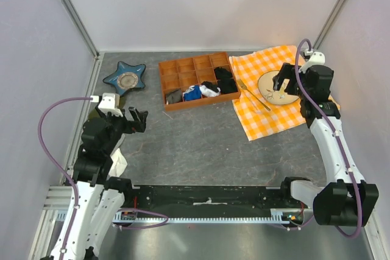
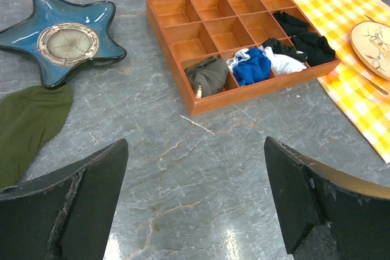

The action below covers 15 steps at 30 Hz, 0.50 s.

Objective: Roll the underwear
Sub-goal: Pick up the underwear from the corner of the board.

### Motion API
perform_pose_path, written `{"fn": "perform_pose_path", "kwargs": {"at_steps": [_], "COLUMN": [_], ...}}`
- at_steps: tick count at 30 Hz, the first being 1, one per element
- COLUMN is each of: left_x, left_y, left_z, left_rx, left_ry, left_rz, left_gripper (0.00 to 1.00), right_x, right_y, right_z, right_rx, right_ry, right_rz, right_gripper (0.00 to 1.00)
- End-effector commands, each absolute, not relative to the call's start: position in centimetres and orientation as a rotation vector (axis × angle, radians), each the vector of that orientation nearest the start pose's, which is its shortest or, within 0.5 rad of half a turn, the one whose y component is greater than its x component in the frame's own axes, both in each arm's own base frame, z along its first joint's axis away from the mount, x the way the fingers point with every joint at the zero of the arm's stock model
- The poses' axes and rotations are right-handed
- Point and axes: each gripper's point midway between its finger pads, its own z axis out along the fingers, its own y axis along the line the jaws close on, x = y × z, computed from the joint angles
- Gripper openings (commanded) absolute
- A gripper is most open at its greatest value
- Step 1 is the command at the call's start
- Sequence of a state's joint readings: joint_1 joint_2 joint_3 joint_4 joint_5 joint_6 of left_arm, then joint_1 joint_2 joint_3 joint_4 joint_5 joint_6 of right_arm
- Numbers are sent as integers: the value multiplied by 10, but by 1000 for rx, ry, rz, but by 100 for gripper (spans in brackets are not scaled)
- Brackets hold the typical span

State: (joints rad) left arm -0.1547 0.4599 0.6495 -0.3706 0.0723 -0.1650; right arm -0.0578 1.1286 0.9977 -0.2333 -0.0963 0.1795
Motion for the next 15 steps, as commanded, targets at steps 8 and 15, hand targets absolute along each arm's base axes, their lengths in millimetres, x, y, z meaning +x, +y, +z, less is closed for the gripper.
{"fn": "perform_pose_path", "kwargs": {"at_steps": [8,15], "left_x": [294,326], "left_y": [-58,-21], "left_z": [235,215], "left_rx": [-16,-141], "left_ry": [2019,2163], "left_rz": [-307,-166], "left_gripper": [99,97], "right_x": [351,310], "right_y": [148,186], "right_z": [245,193], "right_rx": [-758,-1035], "right_ry": [1798,1789], "right_rz": [441,683], "right_gripper": [98,98]}}
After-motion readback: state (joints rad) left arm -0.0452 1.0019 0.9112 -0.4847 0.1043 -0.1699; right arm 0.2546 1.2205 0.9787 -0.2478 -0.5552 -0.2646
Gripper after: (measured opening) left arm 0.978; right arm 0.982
